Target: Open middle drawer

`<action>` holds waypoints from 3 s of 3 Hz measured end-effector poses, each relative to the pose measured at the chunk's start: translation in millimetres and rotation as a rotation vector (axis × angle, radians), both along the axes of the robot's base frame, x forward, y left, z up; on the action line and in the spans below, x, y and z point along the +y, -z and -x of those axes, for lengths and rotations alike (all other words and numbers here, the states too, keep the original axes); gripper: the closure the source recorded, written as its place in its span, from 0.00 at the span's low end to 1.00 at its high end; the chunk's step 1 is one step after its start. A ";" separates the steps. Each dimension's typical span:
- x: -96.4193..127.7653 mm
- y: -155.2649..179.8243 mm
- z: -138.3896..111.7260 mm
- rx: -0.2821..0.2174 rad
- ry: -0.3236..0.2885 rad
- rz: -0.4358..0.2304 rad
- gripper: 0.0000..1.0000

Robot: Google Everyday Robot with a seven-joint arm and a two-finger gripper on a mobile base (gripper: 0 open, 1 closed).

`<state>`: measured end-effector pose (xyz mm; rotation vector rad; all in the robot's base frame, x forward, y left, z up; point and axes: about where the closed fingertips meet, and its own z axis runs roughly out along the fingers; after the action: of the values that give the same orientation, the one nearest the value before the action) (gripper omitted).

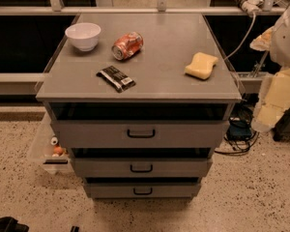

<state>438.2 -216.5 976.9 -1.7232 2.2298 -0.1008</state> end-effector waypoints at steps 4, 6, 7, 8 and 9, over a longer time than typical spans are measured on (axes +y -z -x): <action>-12.3 182.7 41.2 0.130 0.173 -0.384 0.00; -14.2 233.6 51.2 0.152 0.271 -0.454 0.00; 10.1 287.3 35.3 0.175 0.269 -0.564 0.00; 46.5 343.3 -0.2 0.187 0.221 -0.689 0.00; 79.0 381.1 -20.8 0.220 0.178 -0.760 0.00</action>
Offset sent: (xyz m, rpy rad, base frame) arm -0.0185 -0.0329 -0.0709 0.1340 0.0424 -0.1049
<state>459.0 -137.5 595.8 -1.1548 2.1400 0.8213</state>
